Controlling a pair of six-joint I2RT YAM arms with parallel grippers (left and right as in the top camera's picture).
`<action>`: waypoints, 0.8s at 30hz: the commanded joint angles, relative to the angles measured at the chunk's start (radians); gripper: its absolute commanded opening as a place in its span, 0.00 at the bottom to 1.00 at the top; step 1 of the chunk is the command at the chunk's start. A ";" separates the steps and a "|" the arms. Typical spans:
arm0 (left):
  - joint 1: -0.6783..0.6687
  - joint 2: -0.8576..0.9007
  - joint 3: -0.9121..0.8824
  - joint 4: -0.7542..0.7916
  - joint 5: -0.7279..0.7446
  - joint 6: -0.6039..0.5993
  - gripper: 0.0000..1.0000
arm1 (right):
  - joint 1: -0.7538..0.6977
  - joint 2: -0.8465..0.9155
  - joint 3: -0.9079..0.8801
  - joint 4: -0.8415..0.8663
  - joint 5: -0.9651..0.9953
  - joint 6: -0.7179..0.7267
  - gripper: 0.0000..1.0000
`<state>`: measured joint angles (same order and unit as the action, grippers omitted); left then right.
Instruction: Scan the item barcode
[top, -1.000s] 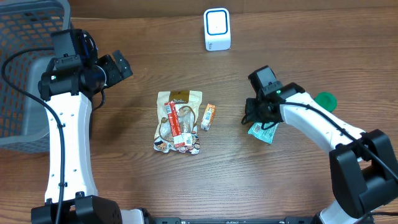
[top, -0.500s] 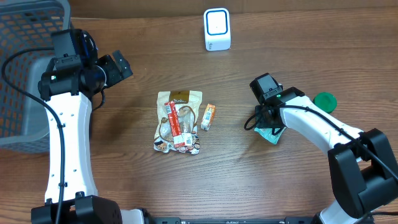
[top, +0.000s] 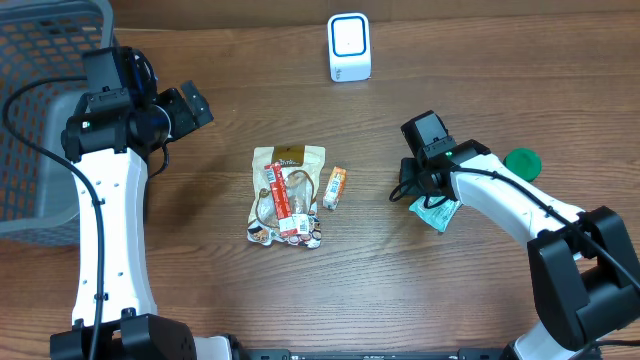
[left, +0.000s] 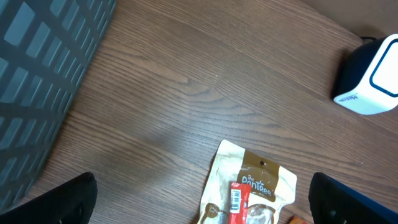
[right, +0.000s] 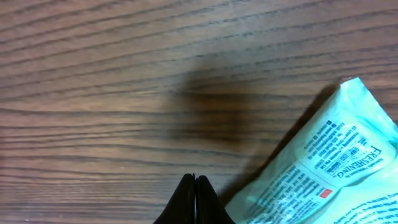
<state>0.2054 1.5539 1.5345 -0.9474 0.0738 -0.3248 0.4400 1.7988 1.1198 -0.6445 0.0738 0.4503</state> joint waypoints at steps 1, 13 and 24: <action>0.004 -0.023 0.012 0.002 -0.003 0.015 1.00 | -0.002 -0.003 -0.005 -0.004 -0.016 0.029 0.04; 0.004 -0.023 0.012 0.002 -0.003 0.015 1.00 | -0.003 -0.003 -0.040 -0.155 0.083 -0.051 0.05; 0.004 -0.023 0.012 0.002 -0.003 0.015 1.00 | -0.003 -0.003 -0.040 -0.203 0.161 -0.144 0.08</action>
<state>0.2054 1.5539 1.5345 -0.9474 0.0738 -0.3248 0.4400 1.7988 1.0889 -0.8528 0.1658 0.3275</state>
